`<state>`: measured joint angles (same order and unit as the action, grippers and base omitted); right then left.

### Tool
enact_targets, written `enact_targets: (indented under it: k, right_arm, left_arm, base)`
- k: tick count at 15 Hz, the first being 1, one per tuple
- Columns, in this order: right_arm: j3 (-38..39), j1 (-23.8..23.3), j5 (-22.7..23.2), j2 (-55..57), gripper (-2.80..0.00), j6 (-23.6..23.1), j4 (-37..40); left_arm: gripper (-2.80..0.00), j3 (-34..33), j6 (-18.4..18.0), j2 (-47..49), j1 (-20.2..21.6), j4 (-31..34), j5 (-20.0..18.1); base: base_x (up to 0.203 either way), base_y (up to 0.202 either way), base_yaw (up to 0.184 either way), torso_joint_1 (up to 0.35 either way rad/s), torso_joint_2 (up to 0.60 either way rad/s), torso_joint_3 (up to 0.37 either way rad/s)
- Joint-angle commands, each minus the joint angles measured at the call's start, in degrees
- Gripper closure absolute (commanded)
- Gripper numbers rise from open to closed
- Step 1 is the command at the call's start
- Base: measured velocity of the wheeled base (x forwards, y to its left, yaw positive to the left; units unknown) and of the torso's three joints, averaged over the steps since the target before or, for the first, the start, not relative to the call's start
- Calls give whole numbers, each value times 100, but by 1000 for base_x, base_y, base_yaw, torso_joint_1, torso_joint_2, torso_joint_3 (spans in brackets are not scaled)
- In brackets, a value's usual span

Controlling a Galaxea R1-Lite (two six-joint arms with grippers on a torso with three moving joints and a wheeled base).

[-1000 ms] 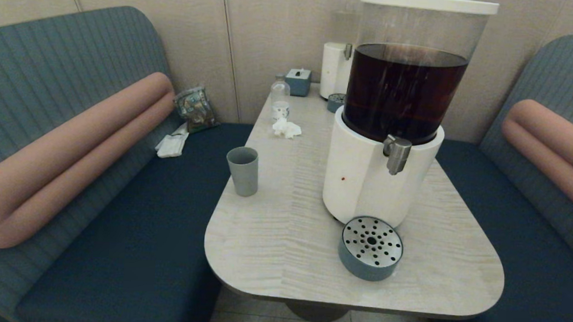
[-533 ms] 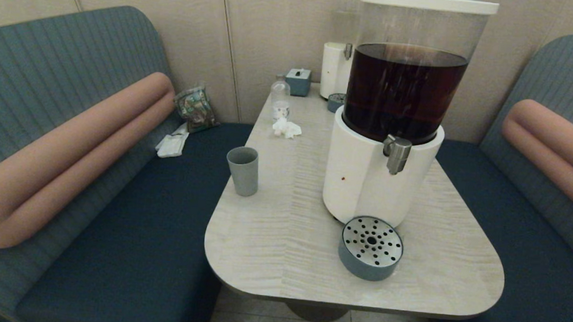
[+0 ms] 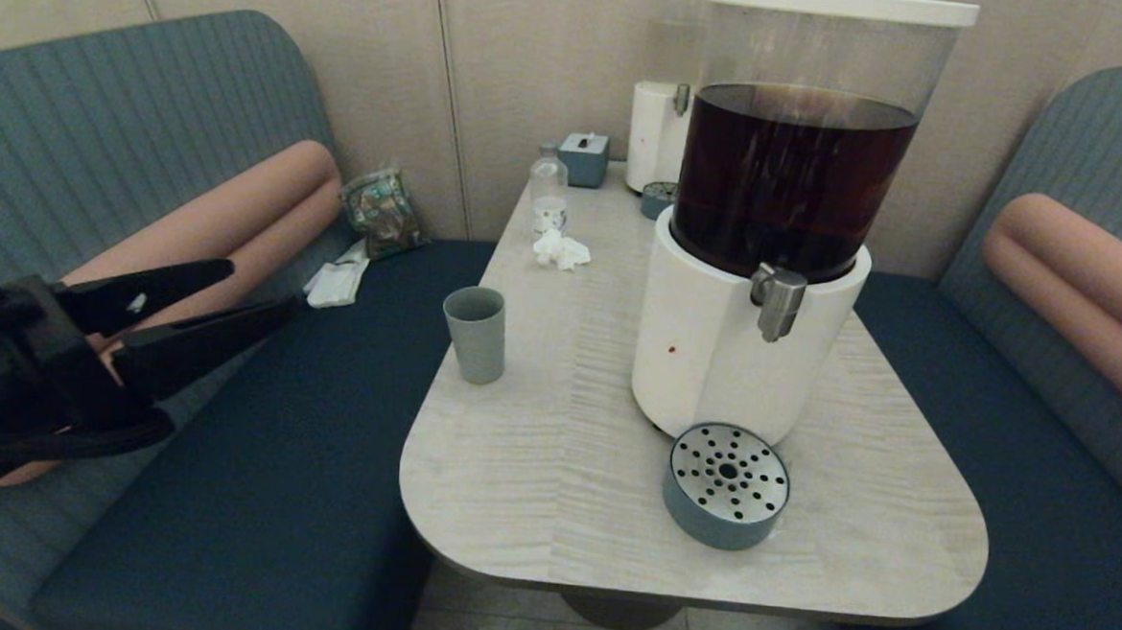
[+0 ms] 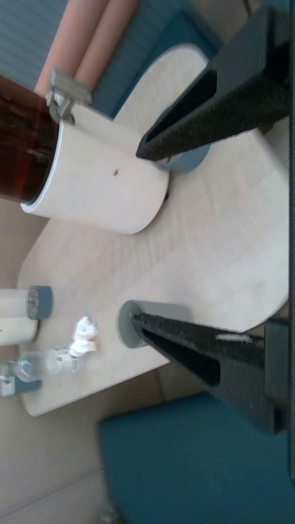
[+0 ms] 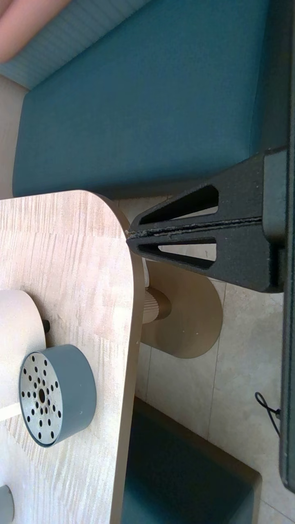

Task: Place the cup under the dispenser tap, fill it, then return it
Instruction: Pick up the cup

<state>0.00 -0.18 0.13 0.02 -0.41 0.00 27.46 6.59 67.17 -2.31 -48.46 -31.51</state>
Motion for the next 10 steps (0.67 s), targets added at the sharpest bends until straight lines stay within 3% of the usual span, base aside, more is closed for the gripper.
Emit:
enact_targets:
  k: [1,4,10]
  right_arm:
    - [0,1,4,-2,0,-2,0]
    - [0,1,4,-2,0,-2,0]
    - [0,1,4,-2,0,-2,0]
  left_arm:
    - [-280,-296,-13,1529,130,-1744,-115]
    - [-280,-535,-81,2778,314,-3292,-171]
    - [-280,-526,-158,3906,575,-3760,-115]
  base:
    - [0,0,0,0,0,0]
    - [0,0,0,0,0,0]
    - [0,0,0,0,0,0]
